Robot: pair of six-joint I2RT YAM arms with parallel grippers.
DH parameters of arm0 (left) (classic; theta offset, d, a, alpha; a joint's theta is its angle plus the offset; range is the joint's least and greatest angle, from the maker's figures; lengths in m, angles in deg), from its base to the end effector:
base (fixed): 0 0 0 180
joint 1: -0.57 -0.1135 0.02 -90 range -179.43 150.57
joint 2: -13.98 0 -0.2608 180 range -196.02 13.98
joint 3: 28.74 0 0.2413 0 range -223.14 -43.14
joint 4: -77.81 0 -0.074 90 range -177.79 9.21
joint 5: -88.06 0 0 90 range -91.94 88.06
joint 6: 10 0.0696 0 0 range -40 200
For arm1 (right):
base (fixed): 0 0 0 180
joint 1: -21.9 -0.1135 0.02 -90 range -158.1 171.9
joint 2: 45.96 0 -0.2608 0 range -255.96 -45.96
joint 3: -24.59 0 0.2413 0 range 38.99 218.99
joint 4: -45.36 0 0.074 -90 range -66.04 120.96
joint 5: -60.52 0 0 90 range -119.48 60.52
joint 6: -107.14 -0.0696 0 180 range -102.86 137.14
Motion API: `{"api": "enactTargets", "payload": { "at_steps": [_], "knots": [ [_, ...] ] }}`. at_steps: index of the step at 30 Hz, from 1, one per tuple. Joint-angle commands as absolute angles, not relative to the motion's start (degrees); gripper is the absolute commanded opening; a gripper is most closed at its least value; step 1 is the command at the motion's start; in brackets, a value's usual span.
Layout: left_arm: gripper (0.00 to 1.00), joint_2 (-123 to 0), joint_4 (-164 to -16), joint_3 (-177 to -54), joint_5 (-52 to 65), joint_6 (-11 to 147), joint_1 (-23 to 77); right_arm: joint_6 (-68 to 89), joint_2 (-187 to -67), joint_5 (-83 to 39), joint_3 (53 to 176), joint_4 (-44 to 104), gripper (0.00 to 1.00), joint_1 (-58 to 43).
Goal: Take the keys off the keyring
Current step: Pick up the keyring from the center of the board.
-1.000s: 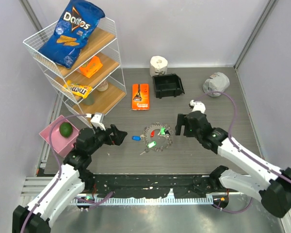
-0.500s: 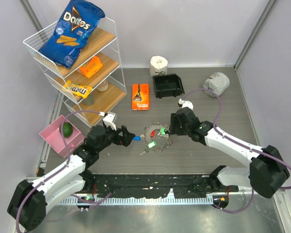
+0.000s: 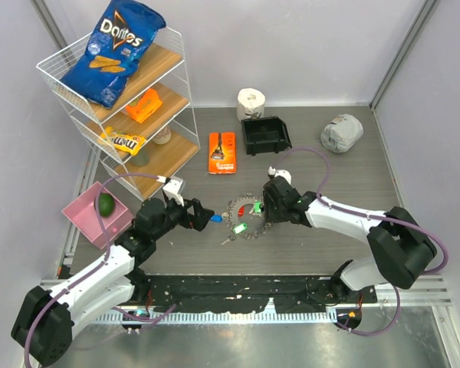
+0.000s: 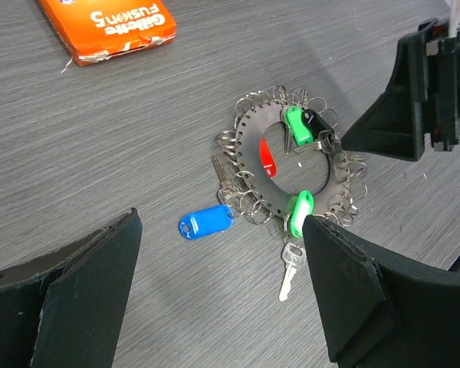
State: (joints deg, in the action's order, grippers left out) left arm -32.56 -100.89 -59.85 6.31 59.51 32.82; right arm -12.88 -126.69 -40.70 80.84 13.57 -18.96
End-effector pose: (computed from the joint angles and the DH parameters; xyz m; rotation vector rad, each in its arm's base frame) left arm 0.1723 -0.1205 0.1975 0.3006 1.9085 -0.7619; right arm 0.2181 0.1707 0.1526 -0.1647 2.5373 0.2434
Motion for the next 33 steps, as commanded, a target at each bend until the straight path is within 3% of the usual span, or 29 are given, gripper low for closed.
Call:
{"api": "enactTargets", "payload": {
  "at_steps": [1, 11, 14, 33],
  "knots": [
    [0.93, -32.1, -103.6, -62.0, 7.9, 60.7, 33.1, -13.7, -128.7, -41.4, 82.8, 16.5, 0.42, -19.7],
    [0.90, -33.7, -105.1, -62.2, 10.3, 60.9, 33.1, -9.9, -131.8, -42.5, 84.3, 17.7, 0.28, -19.8],
    [0.88, -35.2, -106.5, -62.6, 12.5, 61.0, 33.1, -8.0, -131.3, -41.4, 85.0, 17.4, 0.05, -20.0],
    [0.80, -43.0, -113.2, -63.6, 22.6, 59.2, 33.1, -3.9, -108.4, -35.7, 80.6, 23.3, 0.05, -20.6]
  ]
}}
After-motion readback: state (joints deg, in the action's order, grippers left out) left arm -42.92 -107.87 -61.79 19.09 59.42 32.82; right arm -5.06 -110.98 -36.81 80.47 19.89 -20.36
